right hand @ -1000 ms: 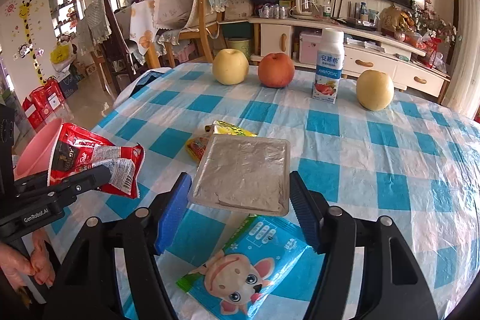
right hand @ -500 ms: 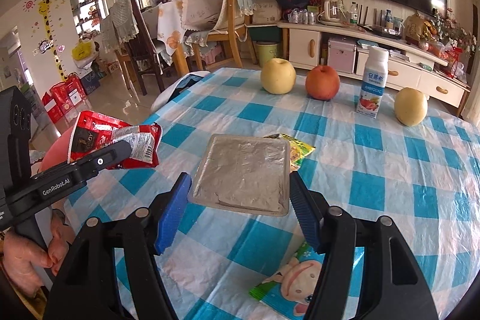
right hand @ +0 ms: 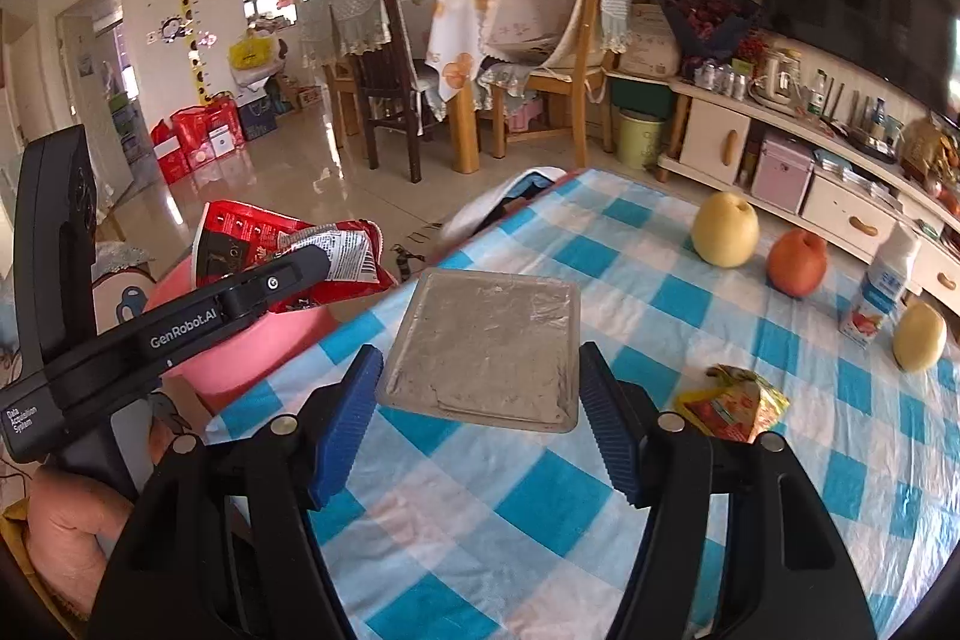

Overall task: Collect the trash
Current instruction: 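Carry both items over the pink bucket and open both tools to drop them, then move both tools back over the table toward the last wrappers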

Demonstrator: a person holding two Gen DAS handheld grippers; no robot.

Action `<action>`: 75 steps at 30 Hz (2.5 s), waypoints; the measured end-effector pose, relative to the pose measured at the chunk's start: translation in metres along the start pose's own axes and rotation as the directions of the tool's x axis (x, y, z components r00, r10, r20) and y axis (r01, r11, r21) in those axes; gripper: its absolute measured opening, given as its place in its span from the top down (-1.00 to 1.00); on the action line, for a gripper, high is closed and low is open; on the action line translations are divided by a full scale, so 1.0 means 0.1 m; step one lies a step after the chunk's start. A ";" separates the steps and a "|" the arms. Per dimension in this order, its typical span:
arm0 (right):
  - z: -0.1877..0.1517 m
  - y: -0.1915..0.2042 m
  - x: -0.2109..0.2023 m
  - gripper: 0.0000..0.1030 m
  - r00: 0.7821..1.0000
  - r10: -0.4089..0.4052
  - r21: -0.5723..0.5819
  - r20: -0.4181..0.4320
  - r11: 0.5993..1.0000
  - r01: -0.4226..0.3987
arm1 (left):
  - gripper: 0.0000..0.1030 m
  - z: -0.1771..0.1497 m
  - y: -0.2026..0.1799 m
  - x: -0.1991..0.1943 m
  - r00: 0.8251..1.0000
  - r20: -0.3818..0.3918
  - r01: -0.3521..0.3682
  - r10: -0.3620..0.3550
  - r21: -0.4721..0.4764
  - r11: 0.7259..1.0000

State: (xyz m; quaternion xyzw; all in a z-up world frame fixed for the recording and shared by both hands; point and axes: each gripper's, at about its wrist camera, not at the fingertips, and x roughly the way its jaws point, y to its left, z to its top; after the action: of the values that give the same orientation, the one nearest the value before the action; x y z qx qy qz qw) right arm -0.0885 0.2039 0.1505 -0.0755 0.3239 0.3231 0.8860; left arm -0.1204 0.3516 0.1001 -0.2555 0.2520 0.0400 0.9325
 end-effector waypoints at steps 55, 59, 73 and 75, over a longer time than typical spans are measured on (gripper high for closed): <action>-0.06 0.42 0.31 -0.78 1.000 0.014 0.032 0.024 0.999 -0.015 | -0.75 0.29 0.89 -0.21 0.970 0.194 -0.129 0.148 -0.110 0.986; -0.14 0.26 0.17 -0.82 0.999 -0.005 0.074 0.035 0.997 0.003 | -0.80 0.25 0.75 -0.16 0.983 0.143 -0.108 0.118 -0.079 0.991; -0.36 -0.30 -0.44 -0.83 0.992 -0.078 0.169 0.101 0.984 0.060 | -0.84 0.02 0.04 -0.10 0.984 0.129 -0.145 0.123 0.180 0.973; -0.39 -0.40 -0.53 -0.84 0.989 -0.086 0.191 0.121 0.980 0.062 | -0.84 -0.03 -0.05 -0.11 0.984 0.133 -0.145 0.119 0.206 0.968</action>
State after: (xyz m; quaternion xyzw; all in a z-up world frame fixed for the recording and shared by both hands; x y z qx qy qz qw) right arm -0.1148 0.1313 0.1503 0.0170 0.2919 0.2624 0.9196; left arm -0.1302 0.3464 0.1059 -0.1327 0.2149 0.0899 0.9634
